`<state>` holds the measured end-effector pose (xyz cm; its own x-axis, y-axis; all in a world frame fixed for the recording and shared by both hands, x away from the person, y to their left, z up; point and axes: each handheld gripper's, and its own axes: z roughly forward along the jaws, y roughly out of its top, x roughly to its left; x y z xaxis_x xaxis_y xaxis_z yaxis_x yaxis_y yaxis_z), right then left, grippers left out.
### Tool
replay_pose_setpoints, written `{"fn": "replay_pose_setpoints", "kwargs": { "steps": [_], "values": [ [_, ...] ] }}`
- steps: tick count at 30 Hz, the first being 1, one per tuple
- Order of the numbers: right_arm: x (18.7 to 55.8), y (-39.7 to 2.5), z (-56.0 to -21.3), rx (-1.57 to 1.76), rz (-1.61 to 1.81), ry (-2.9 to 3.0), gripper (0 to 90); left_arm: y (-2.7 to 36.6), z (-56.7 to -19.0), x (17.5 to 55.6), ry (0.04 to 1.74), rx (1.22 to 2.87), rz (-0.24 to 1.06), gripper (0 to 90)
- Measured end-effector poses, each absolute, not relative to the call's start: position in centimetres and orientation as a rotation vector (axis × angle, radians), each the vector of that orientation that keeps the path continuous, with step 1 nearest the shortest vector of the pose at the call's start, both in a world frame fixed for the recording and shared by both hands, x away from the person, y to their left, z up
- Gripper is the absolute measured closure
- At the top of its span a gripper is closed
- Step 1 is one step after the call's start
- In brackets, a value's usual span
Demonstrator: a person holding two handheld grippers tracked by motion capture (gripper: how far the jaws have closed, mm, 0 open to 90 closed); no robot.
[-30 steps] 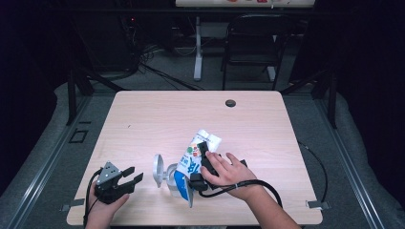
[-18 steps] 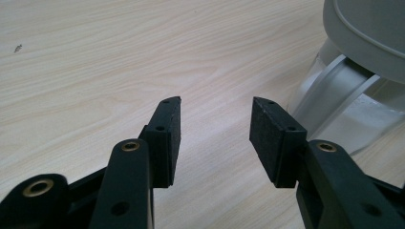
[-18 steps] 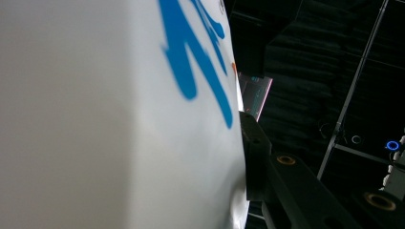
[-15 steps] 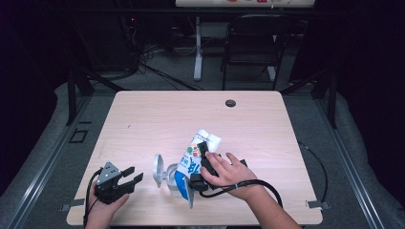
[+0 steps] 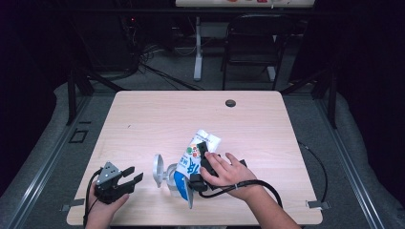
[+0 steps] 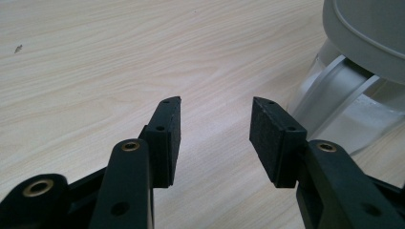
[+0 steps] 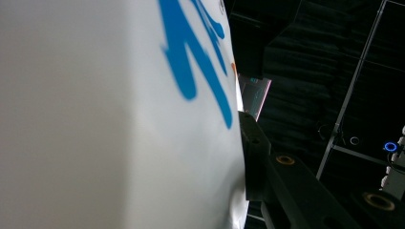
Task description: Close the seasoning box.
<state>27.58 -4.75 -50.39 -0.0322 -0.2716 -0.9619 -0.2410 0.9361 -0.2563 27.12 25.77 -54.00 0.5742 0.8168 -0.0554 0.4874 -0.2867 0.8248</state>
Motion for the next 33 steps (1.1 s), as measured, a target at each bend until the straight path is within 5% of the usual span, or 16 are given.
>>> {"fn": "replay_pose_setpoints", "kwargs": {
  "steps": [33],
  "values": [
    [27.67,-5.24,-50.71,-0.173,0.151,1.808,78.5,25.73,-54.08,27.13,1.050,1.944,0.482,54.7]
  ]
}}
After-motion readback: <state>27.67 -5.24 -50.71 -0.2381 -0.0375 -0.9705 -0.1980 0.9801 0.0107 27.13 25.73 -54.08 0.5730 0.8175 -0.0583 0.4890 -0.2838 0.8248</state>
